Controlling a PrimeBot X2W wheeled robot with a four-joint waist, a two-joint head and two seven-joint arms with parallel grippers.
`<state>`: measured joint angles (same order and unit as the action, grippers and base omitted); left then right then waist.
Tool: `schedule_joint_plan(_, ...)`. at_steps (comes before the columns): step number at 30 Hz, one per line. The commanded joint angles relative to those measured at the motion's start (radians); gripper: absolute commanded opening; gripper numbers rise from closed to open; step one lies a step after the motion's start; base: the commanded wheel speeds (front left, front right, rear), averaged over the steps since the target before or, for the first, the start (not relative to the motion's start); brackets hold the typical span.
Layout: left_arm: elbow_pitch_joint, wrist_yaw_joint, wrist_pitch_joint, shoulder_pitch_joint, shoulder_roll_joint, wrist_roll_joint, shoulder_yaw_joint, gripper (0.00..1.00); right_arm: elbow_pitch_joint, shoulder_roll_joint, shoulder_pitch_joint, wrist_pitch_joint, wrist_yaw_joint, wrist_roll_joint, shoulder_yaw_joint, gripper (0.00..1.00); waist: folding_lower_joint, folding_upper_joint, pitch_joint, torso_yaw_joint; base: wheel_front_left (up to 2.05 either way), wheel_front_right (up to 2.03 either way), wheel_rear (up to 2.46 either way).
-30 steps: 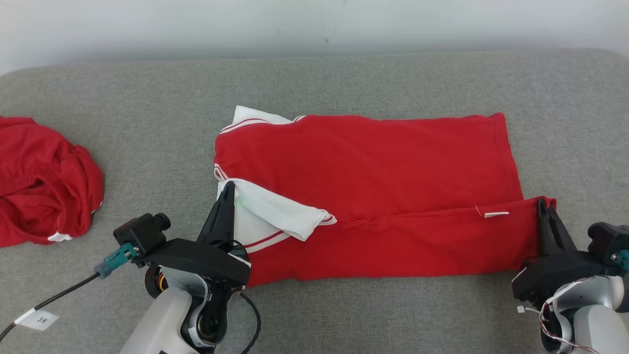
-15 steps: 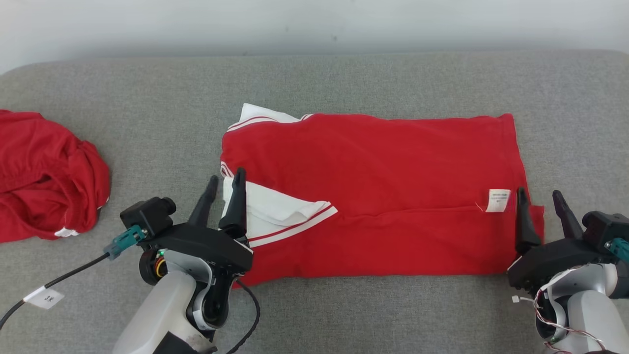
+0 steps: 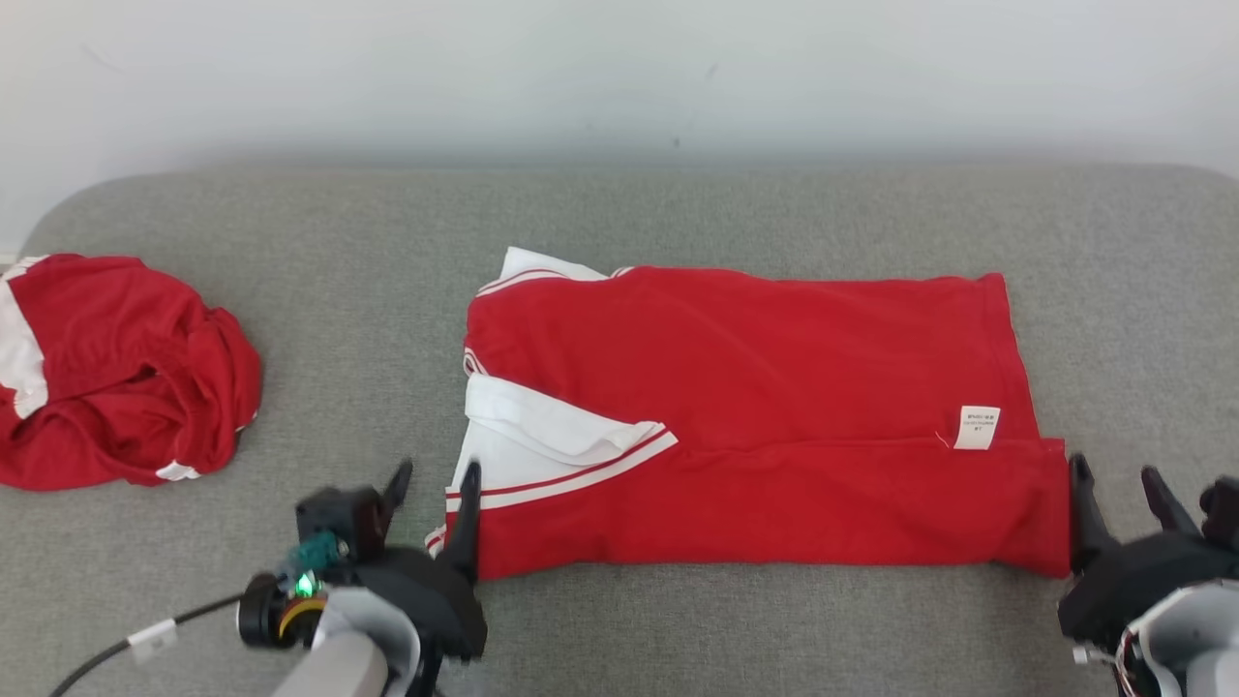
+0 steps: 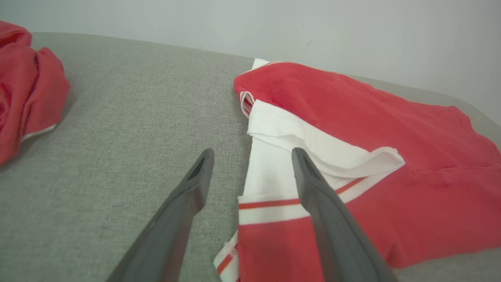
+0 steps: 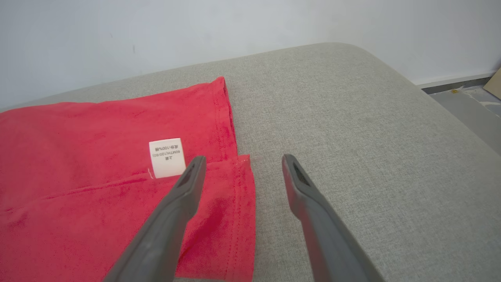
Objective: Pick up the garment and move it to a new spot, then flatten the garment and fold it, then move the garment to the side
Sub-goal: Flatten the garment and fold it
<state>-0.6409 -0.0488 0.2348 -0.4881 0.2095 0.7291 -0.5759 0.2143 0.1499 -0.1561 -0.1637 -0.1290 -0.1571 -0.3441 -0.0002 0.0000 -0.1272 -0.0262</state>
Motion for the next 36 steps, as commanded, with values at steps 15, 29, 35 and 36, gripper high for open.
schedule_joint_plan(15, -0.040, -0.142, -0.133, 0.059, 0.002, -0.012, -0.032, 1.00, -0.081, -0.083, 0.079, -0.159, -0.004, 0.067, -0.042, 1.00, 0.0002, 0.0000, -0.015, 0.013, 0.00, 0.00, 0.00)
schedule_joint_plan(29, -0.058, -0.103, -0.281, 0.077, -0.026, 0.034, -0.079, 0.42, 0.070, -0.070, -0.016, -0.238, -0.004, 0.069, -0.025, 1.00, 0.0002, 0.0000, -0.045, 0.006, 0.00, 0.00, 0.00)
schedule_joint_plan(35, -0.032, -0.077, -0.337, 0.104, -0.035, 0.049, -0.108, 0.00, 0.102, -0.072, -0.034, -0.282, -0.004, 0.060, -0.021, 0.97, 0.0002, 0.0000, -0.042, -0.006, 0.00, 0.00, 0.00)
schedule_joint_plan(36, -0.029, -0.078, -0.338, 0.106, -0.035, 0.047, -0.109, 0.00, 0.108, -0.072, -0.035, -0.289, -0.004, 0.059, -0.020, 0.47, 0.0002, 0.0000, -0.041, -0.007, 0.00, 0.00, 0.00)
